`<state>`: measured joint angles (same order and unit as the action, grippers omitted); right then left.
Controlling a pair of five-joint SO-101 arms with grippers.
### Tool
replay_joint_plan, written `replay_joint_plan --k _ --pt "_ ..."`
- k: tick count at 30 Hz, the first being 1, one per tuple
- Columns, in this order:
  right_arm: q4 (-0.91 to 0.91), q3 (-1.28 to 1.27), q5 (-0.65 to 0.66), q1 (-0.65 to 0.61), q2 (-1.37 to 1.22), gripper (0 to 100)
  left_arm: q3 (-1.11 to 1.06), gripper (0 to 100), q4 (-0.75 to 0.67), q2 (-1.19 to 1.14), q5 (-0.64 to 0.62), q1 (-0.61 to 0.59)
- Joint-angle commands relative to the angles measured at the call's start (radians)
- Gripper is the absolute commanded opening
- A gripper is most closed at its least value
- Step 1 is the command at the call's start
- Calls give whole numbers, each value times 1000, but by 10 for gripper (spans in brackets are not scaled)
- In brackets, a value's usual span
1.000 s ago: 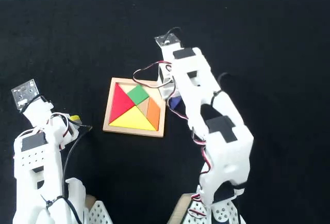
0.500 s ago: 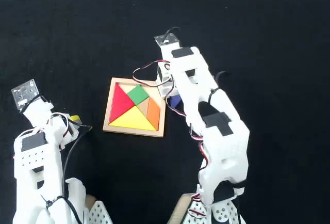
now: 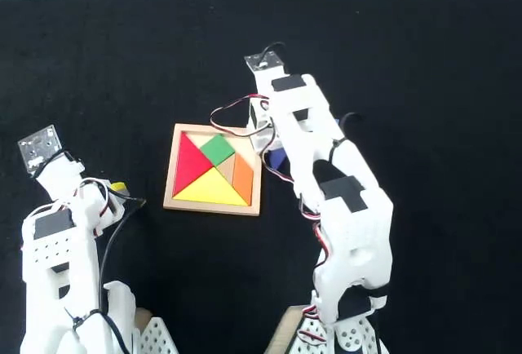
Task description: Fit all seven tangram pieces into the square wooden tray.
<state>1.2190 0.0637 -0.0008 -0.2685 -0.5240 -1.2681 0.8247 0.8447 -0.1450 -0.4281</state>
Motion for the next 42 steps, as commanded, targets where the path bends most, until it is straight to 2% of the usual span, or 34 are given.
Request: replay_joint_plan --k 1,5,13,18,22,28,34,42 --pt "-21 47 0 23 4 142 7 256 -12 15 -3 -4" --pt "-12 53 11 48 18 142 7 256 -12 15 -3 -4" --pt "187 194 184 44 163 140 5 256 -12 15 -3 -4" --pt "287 323 318 -14 216 139 5 256 -12 15 -3 -4" --pt "298 367 411 -89 171 139 5 256 -12 15 -3 -4" --pt "299 406 405 -147 41 139 5 256 -12 14 -3 -4" --pt "295 461 278 -158 -50 141 5 256 -12 15 -3 -4" --pt "295 455 273 -153 -108 142 5 256 -12 15 -3 -4"
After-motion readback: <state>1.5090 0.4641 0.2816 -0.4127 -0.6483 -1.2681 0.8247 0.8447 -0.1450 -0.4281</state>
